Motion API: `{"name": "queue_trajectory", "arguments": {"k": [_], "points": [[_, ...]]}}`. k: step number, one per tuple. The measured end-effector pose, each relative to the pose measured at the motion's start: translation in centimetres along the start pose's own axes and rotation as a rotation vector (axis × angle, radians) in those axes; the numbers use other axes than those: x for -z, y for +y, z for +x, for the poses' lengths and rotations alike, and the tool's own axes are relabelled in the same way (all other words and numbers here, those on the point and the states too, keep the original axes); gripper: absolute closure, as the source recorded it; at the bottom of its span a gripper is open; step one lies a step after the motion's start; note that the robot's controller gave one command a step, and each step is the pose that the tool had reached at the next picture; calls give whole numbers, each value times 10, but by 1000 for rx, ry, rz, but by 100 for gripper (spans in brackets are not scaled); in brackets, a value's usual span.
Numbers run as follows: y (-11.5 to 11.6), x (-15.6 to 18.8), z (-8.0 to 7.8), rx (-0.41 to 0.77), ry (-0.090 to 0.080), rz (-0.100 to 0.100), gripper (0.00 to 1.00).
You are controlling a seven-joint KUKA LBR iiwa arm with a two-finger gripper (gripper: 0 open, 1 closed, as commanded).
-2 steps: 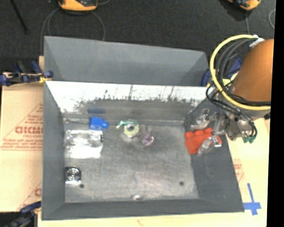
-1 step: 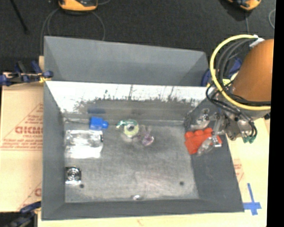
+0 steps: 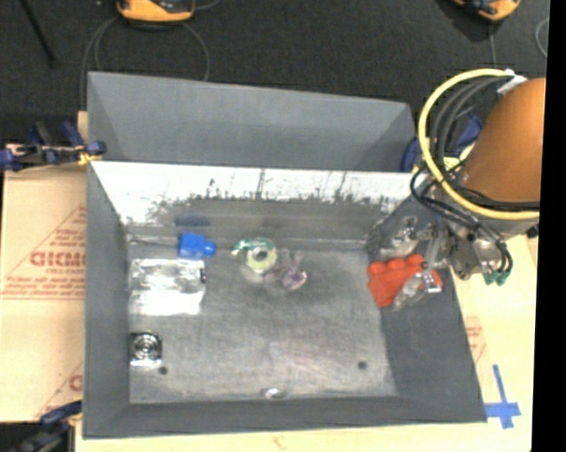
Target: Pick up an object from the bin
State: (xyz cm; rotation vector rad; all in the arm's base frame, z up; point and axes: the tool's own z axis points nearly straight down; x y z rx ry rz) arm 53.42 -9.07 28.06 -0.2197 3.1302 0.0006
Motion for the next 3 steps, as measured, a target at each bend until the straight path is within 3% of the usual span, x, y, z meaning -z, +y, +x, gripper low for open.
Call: {"name": "queue_trajectory", "arguments": {"k": [2, 3], "points": [[0, 0, 0, -1, 0, 0, 100], [-7, 96, 9, 173, -7, 5, 100]]}}
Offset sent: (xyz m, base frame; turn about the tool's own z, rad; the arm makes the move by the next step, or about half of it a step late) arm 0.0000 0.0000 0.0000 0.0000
